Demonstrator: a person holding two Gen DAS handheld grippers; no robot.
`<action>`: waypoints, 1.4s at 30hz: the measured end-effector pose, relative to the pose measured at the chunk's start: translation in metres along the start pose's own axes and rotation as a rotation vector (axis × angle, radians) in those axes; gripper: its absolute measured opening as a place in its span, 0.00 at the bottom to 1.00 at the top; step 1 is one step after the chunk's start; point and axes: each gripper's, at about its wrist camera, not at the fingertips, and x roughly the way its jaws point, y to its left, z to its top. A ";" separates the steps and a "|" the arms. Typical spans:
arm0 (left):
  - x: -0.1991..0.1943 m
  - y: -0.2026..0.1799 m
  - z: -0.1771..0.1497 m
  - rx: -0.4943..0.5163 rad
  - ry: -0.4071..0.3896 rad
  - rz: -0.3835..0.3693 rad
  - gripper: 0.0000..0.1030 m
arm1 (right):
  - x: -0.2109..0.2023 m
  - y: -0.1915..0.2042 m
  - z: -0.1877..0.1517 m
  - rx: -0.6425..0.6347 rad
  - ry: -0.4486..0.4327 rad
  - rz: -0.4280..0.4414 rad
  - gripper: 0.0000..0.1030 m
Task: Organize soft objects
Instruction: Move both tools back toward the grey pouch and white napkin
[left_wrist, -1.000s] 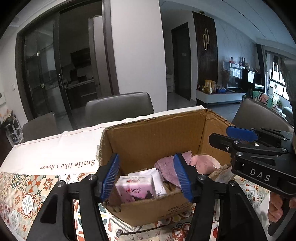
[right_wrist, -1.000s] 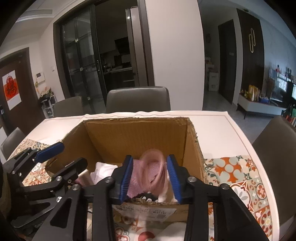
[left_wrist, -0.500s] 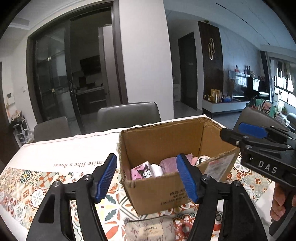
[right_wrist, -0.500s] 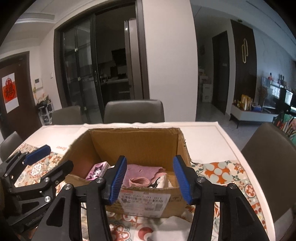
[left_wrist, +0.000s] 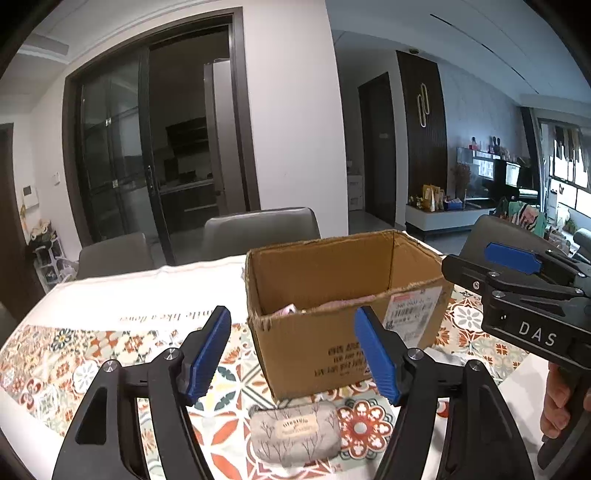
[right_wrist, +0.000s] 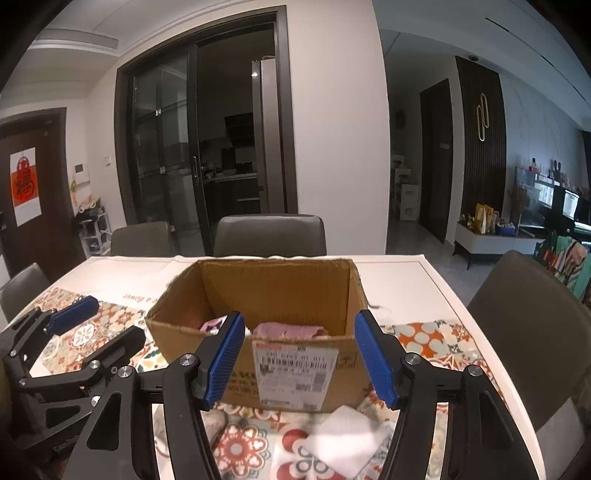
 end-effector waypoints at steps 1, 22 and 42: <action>0.000 0.000 -0.002 0.000 0.005 -0.002 0.68 | -0.001 -0.001 -0.003 0.001 0.002 -0.004 0.65; -0.005 -0.015 -0.075 0.032 0.136 0.029 0.82 | 0.008 -0.010 -0.065 -0.004 0.146 -0.040 0.65; 0.035 -0.005 -0.102 -0.062 0.282 0.051 0.95 | 0.058 -0.022 -0.104 0.039 0.327 -0.050 0.72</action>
